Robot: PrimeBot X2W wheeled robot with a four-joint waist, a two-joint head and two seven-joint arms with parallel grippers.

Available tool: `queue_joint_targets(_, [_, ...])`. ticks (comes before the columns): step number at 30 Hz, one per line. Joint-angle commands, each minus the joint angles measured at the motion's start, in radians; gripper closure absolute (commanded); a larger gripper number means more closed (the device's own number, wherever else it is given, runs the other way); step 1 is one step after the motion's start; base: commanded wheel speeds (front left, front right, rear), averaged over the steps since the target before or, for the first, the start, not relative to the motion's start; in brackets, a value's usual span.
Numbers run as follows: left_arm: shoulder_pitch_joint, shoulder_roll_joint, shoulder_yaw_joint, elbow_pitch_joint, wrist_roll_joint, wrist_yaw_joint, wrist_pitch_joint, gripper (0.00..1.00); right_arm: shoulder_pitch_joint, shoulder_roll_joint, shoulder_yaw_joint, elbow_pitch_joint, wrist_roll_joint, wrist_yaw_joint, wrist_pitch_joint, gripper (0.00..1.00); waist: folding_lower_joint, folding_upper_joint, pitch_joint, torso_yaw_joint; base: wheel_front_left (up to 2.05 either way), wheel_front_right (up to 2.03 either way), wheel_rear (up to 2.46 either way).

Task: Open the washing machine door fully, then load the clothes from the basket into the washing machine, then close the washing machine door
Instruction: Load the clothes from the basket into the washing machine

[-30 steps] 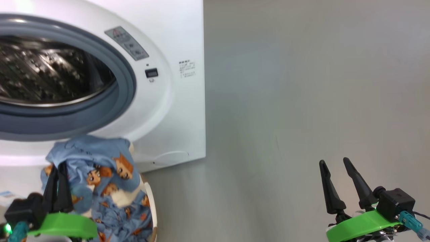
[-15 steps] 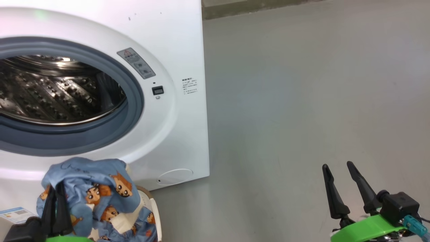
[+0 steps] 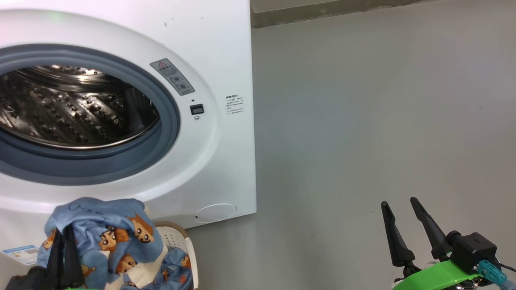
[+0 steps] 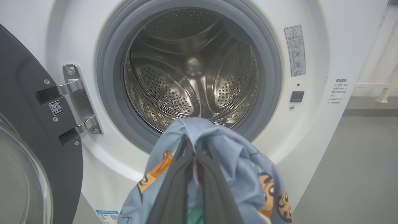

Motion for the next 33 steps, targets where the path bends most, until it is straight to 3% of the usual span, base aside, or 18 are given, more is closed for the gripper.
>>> queue_joint_targets(1, [-0.013, 0.009, 0.038, -0.024, 0.019, 0.002, -0.014, 1.00, -0.026, -0.007, 0.026, -0.021, -0.011, 0.010, -0.003, 0.00, 0.0000, 0.0000, 0.001, 0.004, 0.00, 0.00, 0.00])
queue_joint_targets(33, [-0.011, -0.020, 0.041, 0.005, 0.031, -0.014, -0.014, 1.00, -0.041, -0.012, 0.028, 0.008, -0.008, 0.010, -0.006, 0.00, 0.0000, 0.0000, 0.001, 0.042, 0.00, 0.00, 0.00])
